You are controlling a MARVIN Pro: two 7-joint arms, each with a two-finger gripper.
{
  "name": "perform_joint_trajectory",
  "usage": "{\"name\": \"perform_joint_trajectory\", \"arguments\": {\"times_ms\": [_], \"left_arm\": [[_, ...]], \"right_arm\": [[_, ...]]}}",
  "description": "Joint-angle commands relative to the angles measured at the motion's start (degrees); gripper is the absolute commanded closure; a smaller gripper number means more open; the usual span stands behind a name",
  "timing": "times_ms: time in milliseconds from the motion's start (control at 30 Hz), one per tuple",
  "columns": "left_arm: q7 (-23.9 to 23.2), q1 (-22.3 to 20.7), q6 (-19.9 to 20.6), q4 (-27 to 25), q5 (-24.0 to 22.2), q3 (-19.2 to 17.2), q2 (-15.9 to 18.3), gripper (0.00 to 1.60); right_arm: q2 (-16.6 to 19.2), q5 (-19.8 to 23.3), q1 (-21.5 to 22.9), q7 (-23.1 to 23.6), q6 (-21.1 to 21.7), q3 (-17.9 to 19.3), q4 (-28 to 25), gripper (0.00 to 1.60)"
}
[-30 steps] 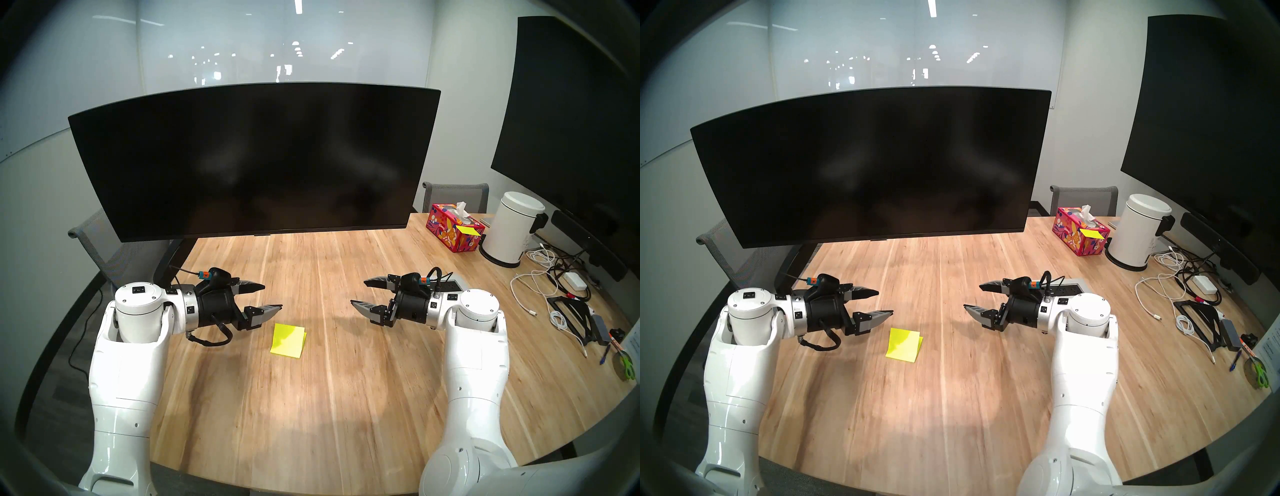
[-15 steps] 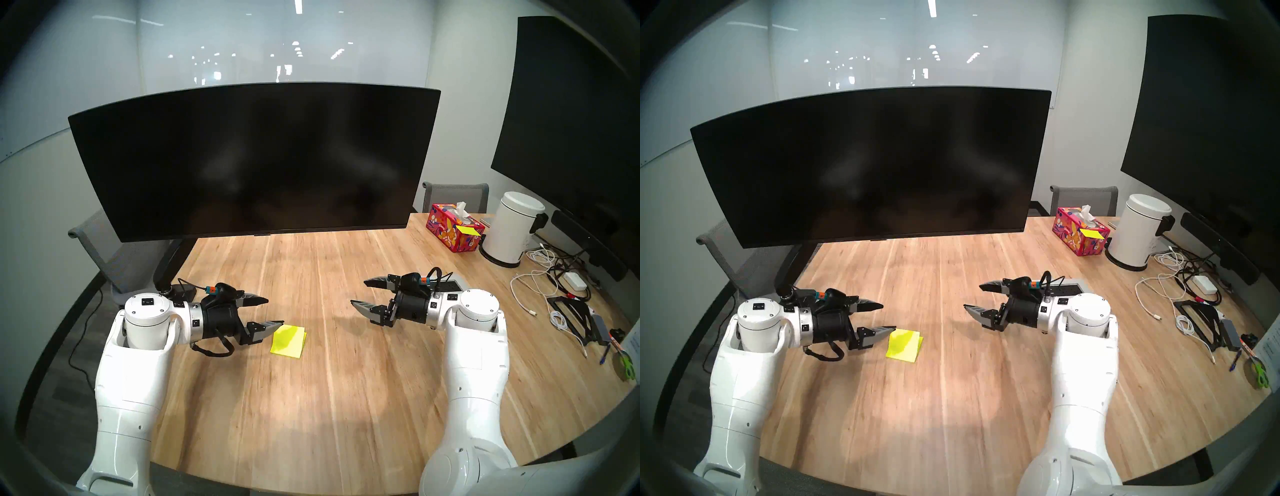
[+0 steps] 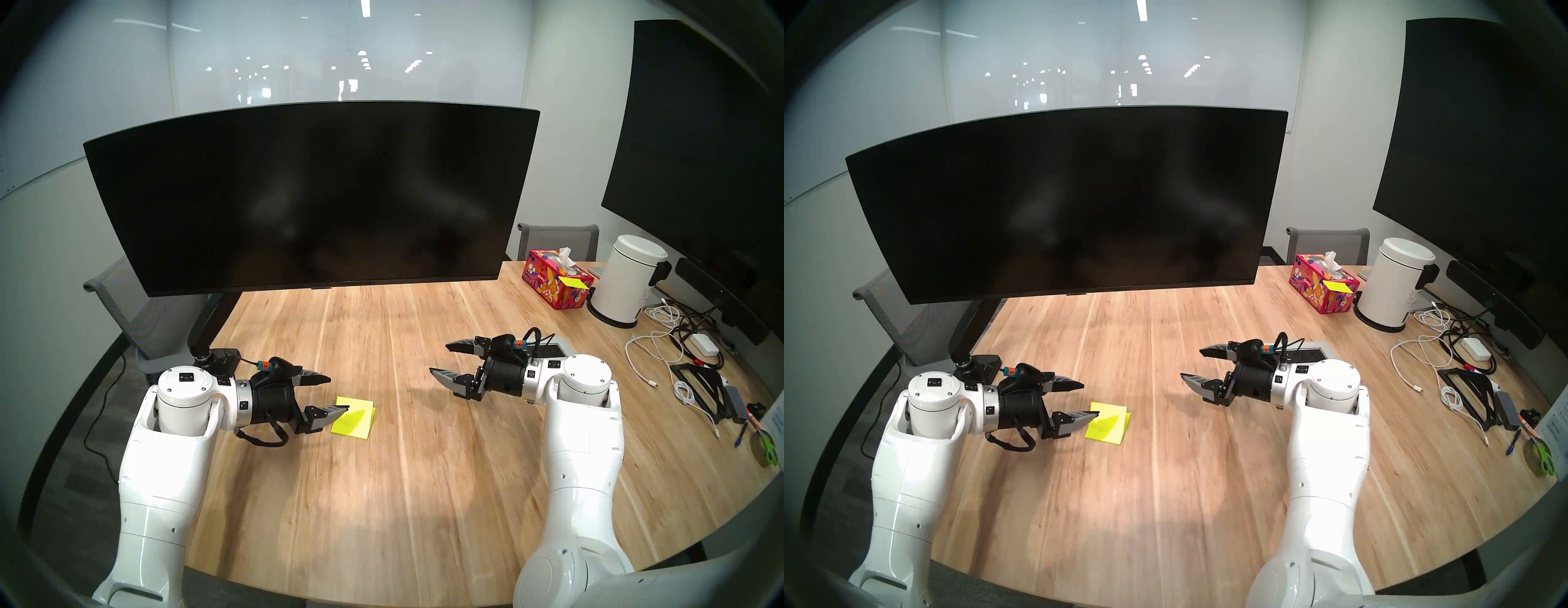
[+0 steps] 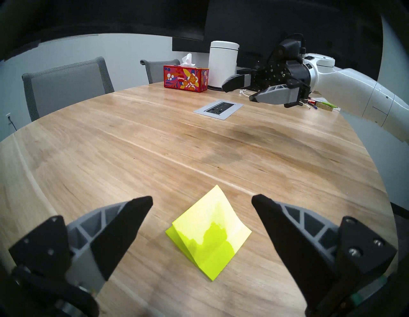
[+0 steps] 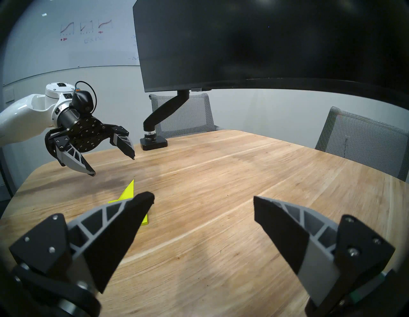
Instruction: Peel one sticky note off the pad and stick it onto the monitor, then press it flat
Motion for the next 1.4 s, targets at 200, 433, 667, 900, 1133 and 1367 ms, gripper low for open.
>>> {"name": "perform_joint_trajectory", "arguments": {"times_ms": [200, 433, 667, 900, 1133, 1367], "left_arm": [[0.66, -0.61, 1.20, 1.17, 0.71, 0.75, -0.39, 0.00], [1.45, -1.20, 0.91, 2.88, 1.13, 1.78, -0.71, 0.00], [2.06, -2.04, 1.31, 3.61, 1.32, 2.55, -1.04, 0.00], [2.47, -2.24, 1.64, 3.72, 1.27, 3.05, -0.96, 0.00], [2.81, -2.26, 1.87, 4.13, 1.49, 3.42, -0.78, 0.00], [3.04, -2.08, 1.47, 4.65, 1.86, 3.92, -0.67, 0.00]], "right_arm": [[0.05, 0.41, 0.59, -0.08, -0.06, 0.13, -0.76, 0.00], [0.05, 0.41, 0.59, -0.08, -0.06, 0.13, -0.76, 0.00], [0.05, 0.40, 0.59, -0.08, -0.06, 0.13, -0.76, 0.00], [0.04, 0.41, 0.59, -0.08, -0.06, 0.13, -0.76, 0.00], [0.04, 0.41, 0.59, -0.08, -0.06, 0.13, -0.76, 0.00], [0.04, 0.41, 0.59, -0.08, -0.06, 0.14, -0.76, 0.00]]}}
